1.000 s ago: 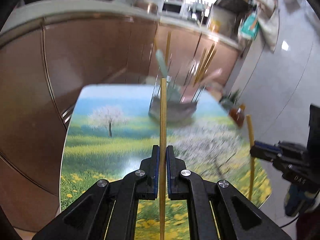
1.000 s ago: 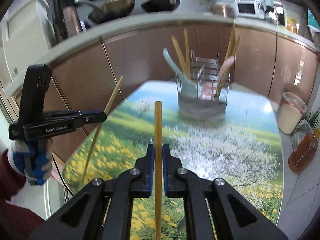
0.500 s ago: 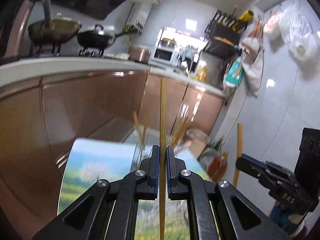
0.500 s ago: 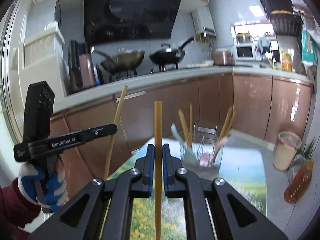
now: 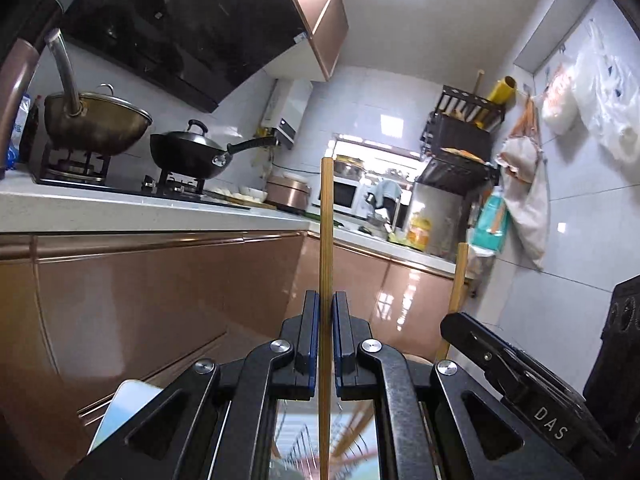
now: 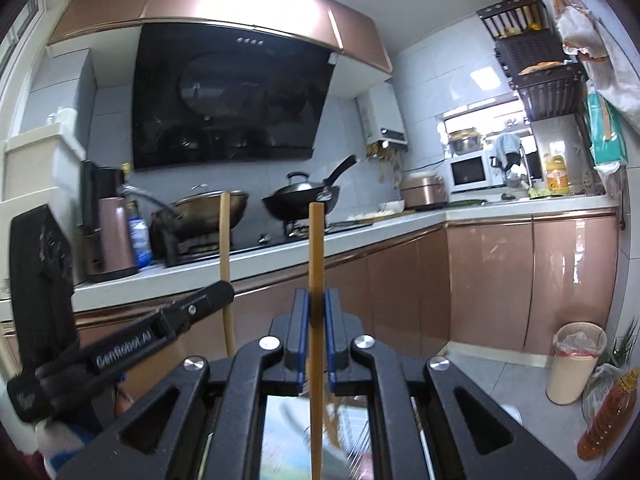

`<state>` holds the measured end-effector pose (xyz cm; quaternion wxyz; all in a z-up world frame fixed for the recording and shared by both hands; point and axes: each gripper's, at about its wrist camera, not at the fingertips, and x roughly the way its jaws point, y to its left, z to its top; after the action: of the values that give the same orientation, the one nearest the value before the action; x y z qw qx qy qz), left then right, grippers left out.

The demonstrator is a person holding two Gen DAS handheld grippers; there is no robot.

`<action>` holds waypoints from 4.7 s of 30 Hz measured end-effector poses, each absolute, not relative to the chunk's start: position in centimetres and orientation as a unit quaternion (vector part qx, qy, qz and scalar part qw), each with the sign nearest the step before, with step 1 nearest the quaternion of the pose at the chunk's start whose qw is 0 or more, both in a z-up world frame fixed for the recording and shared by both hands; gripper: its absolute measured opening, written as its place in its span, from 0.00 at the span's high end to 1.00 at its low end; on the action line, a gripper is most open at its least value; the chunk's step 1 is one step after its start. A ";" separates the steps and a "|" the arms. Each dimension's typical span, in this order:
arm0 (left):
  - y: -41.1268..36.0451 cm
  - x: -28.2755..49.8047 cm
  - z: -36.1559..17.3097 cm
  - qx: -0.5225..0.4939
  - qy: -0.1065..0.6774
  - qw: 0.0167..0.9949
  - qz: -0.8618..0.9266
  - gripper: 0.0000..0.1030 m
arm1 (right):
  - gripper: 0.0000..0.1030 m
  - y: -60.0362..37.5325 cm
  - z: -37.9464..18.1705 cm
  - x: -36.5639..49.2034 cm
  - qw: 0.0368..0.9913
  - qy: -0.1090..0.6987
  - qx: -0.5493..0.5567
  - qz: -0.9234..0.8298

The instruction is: Organize utensils

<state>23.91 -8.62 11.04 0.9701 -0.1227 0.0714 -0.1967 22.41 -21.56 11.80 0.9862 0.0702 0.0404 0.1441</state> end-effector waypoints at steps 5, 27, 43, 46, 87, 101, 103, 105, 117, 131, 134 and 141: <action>-10.2 28.0 8.0 -0.123 0.078 0.974 -0.175 0.94 | 0.93 -21.5 9.4 26.1 0.991 0.022 0.057 0.117; -12.3 32.0 0.8 -0.113 0.097 0.983 -0.109 0.94 | 0.93 -21.8 2.5 29.8 0.998 0.042 0.029 0.032; -11.3 30.6 -0.3 -0.115 0.113 0.983 -0.088 0.79 | 0.92 -23.1 1.4 28.0 0.996 0.071 0.052 0.024; -11.0 29.8 0.1 -0.112 0.112 0.983 -0.088 0.72 | 0.92 -23.1 1.5 27.2 0.996 0.075 0.052 0.021; -4.8 10.1 3.4 -0.019 0.188 0.981 -0.037 0.21 | 0.46 -20.4 3.7 8.5 0.983 0.177 0.024 -0.041; -3.2 8.0 2.6 -0.009 0.206 0.978 -0.029 0.15 | 0.39 -19.4 2.7 6.6 0.971 0.223 0.002 -0.080; -3.0 7.8 2.3 -0.008 0.209 0.978 -0.027 0.15 | 0.38 -19.0 2.4 6.6 0.968 0.236 -0.008 -0.090; -2.8 7.7 1.9 -0.005 0.213 0.977 -0.027 0.14 | 0.38 -18.8 2.0 6.5 0.964 0.246 -0.017 -0.096; -1.8 8.1 -1.0 0.011 0.246 0.969 -0.021 0.12 | 0.37 -19.3 0.2 6.5 0.952 0.281 -0.024 -0.116; -0.3 10.9 -4.1 0.019 0.290 0.957 0.000 0.12 | 0.37 -21.0 -2.8 8.3 0.938 0.322 -0.014 -0.128; -0.1 11.6 -4.9 0.019 0.301 0.954 0.003 0.12 | 0.37 -21.3 -3.7 8.9 0.933 0.336 -0.013 -0.127; 0.3 13.1 -6.7 0.020 0.322 0.947 0.005 0.12 | 0.37 -21.9 -5.7 10.0 0.923 0.363 -0.014 -0.129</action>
<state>13.11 0.30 -6.65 0.9465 0.0201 0.3219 0.0053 9.97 -21.85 -5.75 0.9228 -0.0140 0.3625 -0.1293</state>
